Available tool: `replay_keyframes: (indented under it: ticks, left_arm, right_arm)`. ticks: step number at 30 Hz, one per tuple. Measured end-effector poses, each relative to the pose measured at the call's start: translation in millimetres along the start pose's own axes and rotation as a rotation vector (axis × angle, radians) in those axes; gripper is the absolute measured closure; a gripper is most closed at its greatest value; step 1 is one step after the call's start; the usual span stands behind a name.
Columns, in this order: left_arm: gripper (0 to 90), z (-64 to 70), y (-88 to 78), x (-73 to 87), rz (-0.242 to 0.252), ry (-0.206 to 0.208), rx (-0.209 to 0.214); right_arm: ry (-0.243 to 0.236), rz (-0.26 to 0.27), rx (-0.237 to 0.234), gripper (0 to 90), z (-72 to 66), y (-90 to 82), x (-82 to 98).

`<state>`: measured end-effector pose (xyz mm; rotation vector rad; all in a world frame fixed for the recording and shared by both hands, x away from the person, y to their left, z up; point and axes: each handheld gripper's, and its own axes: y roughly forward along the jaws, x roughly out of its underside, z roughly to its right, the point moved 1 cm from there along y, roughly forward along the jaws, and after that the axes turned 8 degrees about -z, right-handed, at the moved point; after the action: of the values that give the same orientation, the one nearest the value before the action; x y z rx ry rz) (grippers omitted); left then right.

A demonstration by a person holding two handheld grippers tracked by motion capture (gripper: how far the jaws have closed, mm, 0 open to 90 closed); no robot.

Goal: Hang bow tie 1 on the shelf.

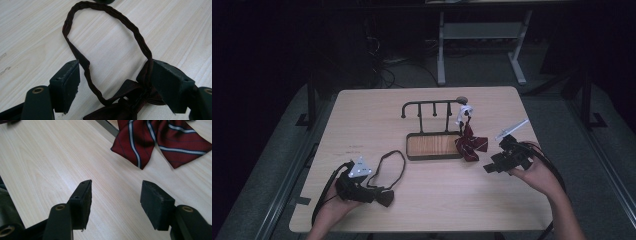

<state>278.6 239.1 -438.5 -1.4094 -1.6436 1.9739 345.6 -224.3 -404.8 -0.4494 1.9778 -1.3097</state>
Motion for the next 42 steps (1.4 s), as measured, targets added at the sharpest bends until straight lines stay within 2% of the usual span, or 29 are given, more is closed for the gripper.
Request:
replay_keyframes:
  ticks: [13,17,20,22,31,38,42]
  left_arm:
    - [25.1,0.3,-3.4,-2.5,-0.002,0.006,-0.012]
    - [27.9,0.1,-4.2,-4.5,0.001,0.005,-0.006]
    - [28.1,-1.3,-5.4,-7.2,0.004,0.005,-0.005]
    - [29.8,-2.8,-6.6,-9.2,0.005,0.007,-0.006]
    - [36.8,-11.6,-11.0,-28.9,-0.016,0.038,-0.034]
    - [43.2,-27.3,-8.4,-49.9,-0.054,0.050,-0.041]
    - [44.5,-37.0,-2.4,-59.1,-0.086,0.039,-0.035]
  right_arm:
    - [0.012,0.022,-0.011,41.4,-0.8,8.6,17.2]
    - [0.015,0.036,-0.019,41.4,-2.1,13.4,23.3]
    - [0.022,0.019,-0.012,41.4,-2.7,16.1,25.9]
    - [0.026,0.025,-0.025,41.4,-2.4,16.4,27.7]
    - [0.038,0.049,-0.032,41.5,-3.5,14.0,39.2]
    - [0.046,0.054,-0.037,41.5,-1.0,15.0,45.5]
    - [0.043,0.055,-0.040,41.5,-1.0,15.0,45.6]
